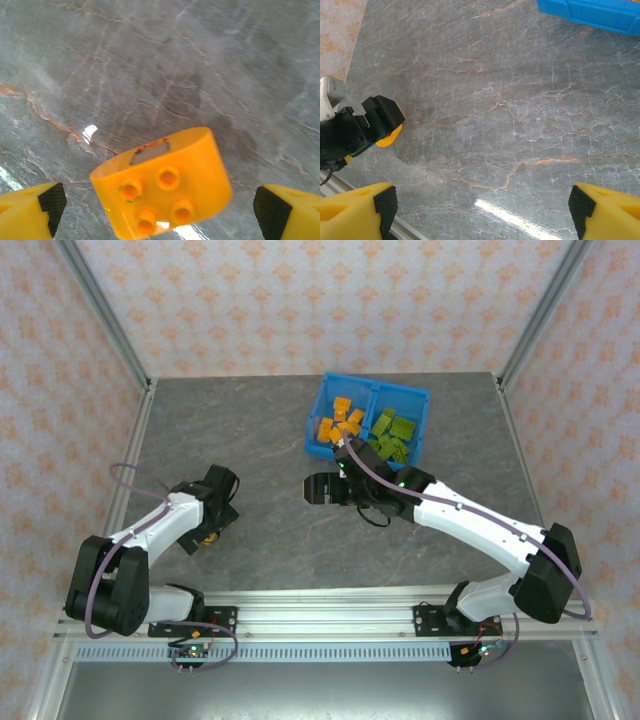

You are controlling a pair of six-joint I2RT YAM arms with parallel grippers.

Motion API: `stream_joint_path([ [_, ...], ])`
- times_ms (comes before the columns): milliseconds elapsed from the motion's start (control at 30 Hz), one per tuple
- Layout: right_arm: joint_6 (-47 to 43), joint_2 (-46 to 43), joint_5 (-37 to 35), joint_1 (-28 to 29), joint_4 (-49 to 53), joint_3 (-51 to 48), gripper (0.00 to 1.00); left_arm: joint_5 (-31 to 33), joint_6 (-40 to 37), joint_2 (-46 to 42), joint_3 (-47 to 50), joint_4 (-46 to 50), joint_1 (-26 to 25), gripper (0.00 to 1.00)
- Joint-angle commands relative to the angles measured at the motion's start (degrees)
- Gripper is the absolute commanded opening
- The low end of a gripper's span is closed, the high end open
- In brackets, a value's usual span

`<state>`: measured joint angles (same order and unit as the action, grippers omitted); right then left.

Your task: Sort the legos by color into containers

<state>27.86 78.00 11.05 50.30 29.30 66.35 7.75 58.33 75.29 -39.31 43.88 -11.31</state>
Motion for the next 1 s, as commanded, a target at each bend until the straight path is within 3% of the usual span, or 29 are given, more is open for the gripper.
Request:
stream_joint_path([
  [0, -0.6, -1.9, -2.7, -0.2, 1.8, 0.1, 0.9, 1.0, 2.7, 1.1, 1.6, -4.7, 1.4, 1.0],
  [133, 0.1, -3.4, -3.3, -0.2, 2.0, -0.7, 0.9, -2.4, 2.6, 3.9, 2.6, -8.8, 3.3, 0.89],
  [333, 0.5, -3.4, -3.7, -0.2, 2.6, 0.1, 0.9, -2.7, 3.8, 3.5, 3.4, -9.1, 3.8, 0.61],
  [533, 0.9, -4.5, -2.2, -0.2, 2.5, 0.1, 0.9, -4.5, -0.6, -0.8, 2.0, -8.2, 4.1, 0.47],
  [667, 2.6, -7.0, -1.1, -0.2, 2.1, -2.1, 0.9, -4.5, -7.6, -4.0, -7.5, -6.1, -3.6, 0.44],
  [767, 5.3, -10.7, -5.4, -0.2, 2.1, -4.8, 0.9, -3.0, -10.0, -1.4, -17.6, -5.4, -9.9, 0.43],
  [967, 10.7, -20.7, -18.7, -0.2, 5.9, -10.1, 0.92, 1.6, -18.6, 18.3, -43.5, -5.7, -21.0, 0.43],
])
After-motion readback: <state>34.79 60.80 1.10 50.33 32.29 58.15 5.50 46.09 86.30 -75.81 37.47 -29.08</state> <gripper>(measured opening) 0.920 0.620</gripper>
